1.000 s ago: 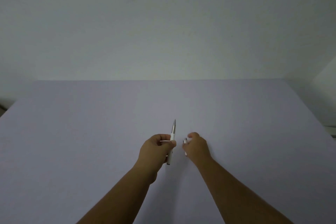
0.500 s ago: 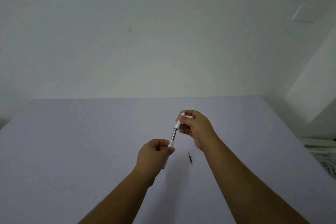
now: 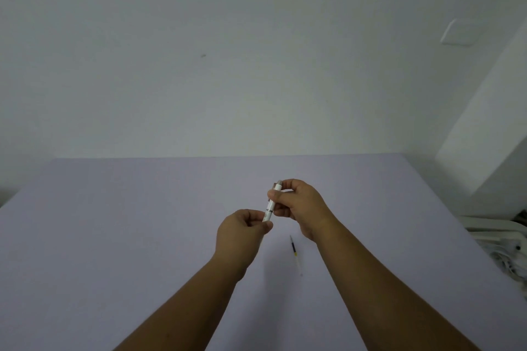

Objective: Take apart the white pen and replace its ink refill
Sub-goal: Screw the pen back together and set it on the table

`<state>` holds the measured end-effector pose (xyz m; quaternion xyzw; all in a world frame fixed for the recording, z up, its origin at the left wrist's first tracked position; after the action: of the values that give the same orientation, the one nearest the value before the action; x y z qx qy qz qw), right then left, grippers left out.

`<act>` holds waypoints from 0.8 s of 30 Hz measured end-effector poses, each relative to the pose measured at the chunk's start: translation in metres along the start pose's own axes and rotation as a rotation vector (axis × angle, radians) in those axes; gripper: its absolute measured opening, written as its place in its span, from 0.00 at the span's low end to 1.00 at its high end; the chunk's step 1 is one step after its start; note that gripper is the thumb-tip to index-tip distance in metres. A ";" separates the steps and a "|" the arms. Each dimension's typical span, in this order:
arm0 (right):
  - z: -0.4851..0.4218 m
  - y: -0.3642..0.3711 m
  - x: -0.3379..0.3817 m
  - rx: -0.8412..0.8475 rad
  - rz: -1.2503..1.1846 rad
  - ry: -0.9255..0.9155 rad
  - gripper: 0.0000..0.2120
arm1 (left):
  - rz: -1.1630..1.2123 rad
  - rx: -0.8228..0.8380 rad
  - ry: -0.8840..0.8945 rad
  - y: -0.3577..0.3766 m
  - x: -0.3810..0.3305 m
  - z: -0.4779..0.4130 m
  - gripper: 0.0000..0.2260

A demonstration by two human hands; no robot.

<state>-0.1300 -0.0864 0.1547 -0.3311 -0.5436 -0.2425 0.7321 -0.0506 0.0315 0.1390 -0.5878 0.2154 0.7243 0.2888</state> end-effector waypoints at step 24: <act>-0.028 -0.011 -0.101 -0.135 0.645 0.277 0.10 | 0.112 0.031 -0.383 0.009 0.078 -0.030 0.06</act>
<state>-0.1496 -0.1150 0.0553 -0.4970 -0.2894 -0.0769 0.8144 -0.0454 0.0183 0.0566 -0.4217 0.2003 0.8345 0.2928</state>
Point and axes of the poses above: each hand's wrist, its own z-axis away from the middle knuckle, its own y-axis out of the palm, x = y × z, the point moved 2 cm from there along -z, towards the middle knuckle, and after that the axes turned 15 degrees about z, right-handed, at the moved point
